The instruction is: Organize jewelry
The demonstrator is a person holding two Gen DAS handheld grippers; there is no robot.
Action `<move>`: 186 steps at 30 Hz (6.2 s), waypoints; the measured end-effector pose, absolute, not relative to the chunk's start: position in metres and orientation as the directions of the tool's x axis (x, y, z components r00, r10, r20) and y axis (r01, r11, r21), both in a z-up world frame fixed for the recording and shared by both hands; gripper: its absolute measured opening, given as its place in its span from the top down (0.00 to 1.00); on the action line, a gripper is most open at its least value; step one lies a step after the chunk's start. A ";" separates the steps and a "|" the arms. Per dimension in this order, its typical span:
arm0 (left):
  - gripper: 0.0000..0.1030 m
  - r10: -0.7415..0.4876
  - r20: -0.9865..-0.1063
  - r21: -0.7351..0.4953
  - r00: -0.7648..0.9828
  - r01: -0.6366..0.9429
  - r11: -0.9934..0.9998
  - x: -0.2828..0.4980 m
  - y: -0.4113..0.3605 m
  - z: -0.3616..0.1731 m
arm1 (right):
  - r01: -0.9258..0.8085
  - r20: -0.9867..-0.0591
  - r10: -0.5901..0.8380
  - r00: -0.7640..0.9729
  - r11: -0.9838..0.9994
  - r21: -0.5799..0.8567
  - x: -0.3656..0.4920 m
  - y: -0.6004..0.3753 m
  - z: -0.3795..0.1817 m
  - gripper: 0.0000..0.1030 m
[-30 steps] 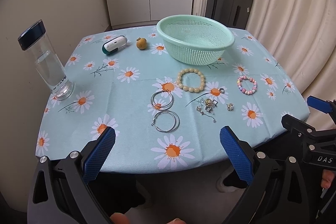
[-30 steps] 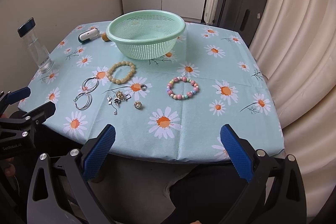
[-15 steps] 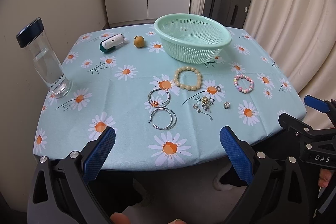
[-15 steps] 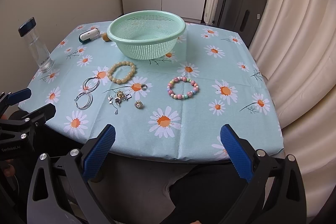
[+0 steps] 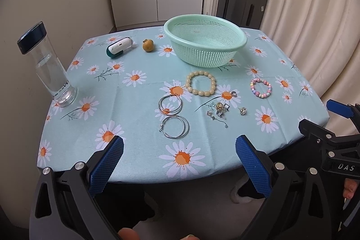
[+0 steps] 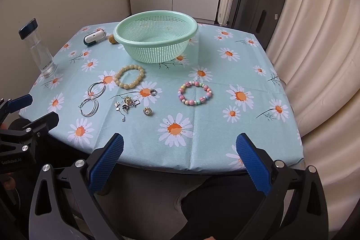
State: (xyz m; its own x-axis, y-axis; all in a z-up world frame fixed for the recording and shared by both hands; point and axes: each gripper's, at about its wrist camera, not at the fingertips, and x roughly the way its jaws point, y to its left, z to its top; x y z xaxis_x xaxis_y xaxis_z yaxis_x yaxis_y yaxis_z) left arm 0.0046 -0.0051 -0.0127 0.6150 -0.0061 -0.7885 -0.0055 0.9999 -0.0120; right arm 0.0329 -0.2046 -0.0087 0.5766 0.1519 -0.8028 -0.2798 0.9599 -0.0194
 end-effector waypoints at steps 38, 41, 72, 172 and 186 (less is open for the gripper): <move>0.06 -0.021 -0.836 -0.016 0.548 0.015 1.000 0.041 0.003 -0.029 | -0.309 -0.836 0.210 0.508 0.950 0.051 0.068 -0.197 -0.021 0.03; 0.06 -0.025 -0.844 -0.020 0.535 0.016 1.000 0.055 0.005 -0.033 | -0.286 -0.846 0.180 0.503 0.958 0.034 0.083 -0.198 -0.028 0.03; 0.06 -0.091 -0.886 -0.033 0.455 0.133 0.991 0.194 -0.027 -0.107 | -0.179 -0.895 0.126 0.427 0.982 0.053 0.188 -0.212 -0.105 0.04; 0.82 -0.263 -0.824 -0.168 0.501 0.228 0.959 0.256 -0.012 -0.025 | -0.409 -0.764 0.298 0.572 0.911 0.050 0.237 -0.146 -0.021 0.86; 0.62 -0.195 -0.820 -0.118 0.538 0.174 0.978 0.205 0.009 0.002 | -0.404 -0.741 0.300 0.601 0.914 0.043 0.198 -0.154 0.006 0.69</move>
